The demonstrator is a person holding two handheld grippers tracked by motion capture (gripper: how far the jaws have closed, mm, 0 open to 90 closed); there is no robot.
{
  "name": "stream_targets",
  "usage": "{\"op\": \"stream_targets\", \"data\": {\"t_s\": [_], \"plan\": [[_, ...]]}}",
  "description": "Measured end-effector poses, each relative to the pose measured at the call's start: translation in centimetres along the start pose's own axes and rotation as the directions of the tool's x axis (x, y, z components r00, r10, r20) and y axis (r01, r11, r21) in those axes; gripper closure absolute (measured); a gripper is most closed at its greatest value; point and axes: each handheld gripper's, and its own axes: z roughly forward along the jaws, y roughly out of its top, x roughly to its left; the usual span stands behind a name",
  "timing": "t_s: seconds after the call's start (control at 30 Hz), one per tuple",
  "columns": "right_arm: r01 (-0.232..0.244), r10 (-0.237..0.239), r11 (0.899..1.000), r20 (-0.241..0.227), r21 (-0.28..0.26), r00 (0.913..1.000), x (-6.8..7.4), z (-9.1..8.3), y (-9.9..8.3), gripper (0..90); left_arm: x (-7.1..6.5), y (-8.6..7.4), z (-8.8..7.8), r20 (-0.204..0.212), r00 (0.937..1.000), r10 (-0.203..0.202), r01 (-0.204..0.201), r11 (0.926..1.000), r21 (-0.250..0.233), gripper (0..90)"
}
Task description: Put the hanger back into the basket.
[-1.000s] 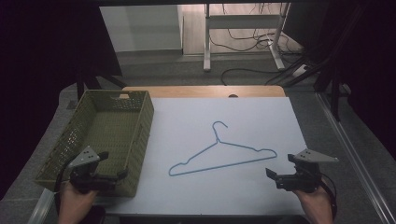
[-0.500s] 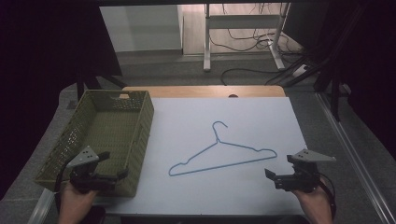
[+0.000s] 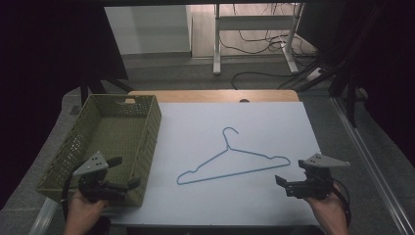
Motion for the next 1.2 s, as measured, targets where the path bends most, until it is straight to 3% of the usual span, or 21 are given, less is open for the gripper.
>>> {"op": "stream_targets", "data": {"t_s": [0.3,0.73,1.0,1.2], "plan": [[0.054,-0.054,0.998,-0.003,0.027,0.9986,0.3,0.3,1.1,0.0,-0.5,0.7,0.7,0.054,0.9985,0.005,-0.005,1.0,-0.002,0.0],[0.083,-0.081,0.996,-0.03,0.04,0.9962,1.0,0.8,2.4,0.0,-2.4,2.5,1.9,0.132,0.9909,0.029,-0.03,0.9995,0.008,0.2],[0.097,-0.094,0.994,-0.052,0.049,0.9942,1.3,1.3,3.3,0.0,-3.4,3.8,4.0,0.192,0.9804,0.045,-0.052,0.9981,0.032,0.2],[0.107,-0.103,0.993,-0.069,0.051,0.9923,1.5,1.8,3.9,0.0,-3.9,4.7,5.7,0.207,0.9766,0.06,-0.068,0.9971,0.035,0.0]]}}
